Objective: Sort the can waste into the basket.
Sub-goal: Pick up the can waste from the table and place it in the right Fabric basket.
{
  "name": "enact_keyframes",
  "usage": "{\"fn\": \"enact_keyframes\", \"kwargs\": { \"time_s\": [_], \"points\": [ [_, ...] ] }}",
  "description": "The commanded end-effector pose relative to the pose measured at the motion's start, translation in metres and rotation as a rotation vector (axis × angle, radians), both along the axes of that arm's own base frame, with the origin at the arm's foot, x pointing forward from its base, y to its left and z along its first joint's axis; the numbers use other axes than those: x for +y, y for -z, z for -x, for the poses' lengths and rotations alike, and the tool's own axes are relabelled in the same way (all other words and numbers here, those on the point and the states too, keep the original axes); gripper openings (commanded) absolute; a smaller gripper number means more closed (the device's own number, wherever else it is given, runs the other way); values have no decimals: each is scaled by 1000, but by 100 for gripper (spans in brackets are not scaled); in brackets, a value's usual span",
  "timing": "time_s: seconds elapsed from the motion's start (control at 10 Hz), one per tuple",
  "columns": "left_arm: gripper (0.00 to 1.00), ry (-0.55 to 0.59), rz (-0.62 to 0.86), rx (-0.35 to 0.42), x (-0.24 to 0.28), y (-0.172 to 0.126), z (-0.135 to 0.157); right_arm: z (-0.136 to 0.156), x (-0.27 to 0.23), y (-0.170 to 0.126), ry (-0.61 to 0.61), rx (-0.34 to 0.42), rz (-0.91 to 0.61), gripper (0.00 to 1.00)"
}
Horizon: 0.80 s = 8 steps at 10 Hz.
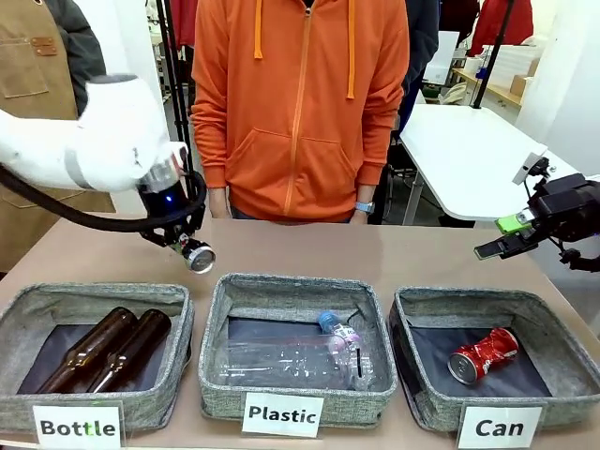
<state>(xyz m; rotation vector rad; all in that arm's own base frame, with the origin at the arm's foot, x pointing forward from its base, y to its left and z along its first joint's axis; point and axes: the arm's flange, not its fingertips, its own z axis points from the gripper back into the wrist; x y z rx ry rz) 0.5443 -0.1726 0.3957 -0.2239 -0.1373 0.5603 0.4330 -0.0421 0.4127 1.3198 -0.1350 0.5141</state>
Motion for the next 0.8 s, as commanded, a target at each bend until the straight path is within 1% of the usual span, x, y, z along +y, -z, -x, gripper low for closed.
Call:
{"fn": "enact_keyframes", "kwargs": {
  "time_s": [0.0, 0.1, 0.2, 0.3, 0.4, 0.5, 0.6, 0.7],
  "points": [
    [0, 162, 127, -65, 60, -77, 65, 2, 1, 0, 6, -12, 10, 99],
    [0, 239, 169, -98, 90, -111, 98, 2, 1, 0, 6, -12, 10, 99],
    [0, 353, 202, -118, 117, -132, 134, 2, 1, 0, 6, -12, 10, 99],
    [0, 507, 212, -122, 141, -142, 170, 2, 1, 0, 6, -12, 10, 99],
    [0, 611, 197, -156, 166, -142, 205, 2, 1, 0, 6, -12, 10, 99],
    [0, 651, 194, -198, 187, -134, 232, 2, 1, 0, 6, -12, 10, 99],
    [0, 644, 218, -253, 207, -125, 250, 2, 1, 0, 6, -12, 10, 99],
    [0, 682, 238, -279, 223, -114, 260, 2, 1, 0, 6, -12, 10, 99]
  ]
}}
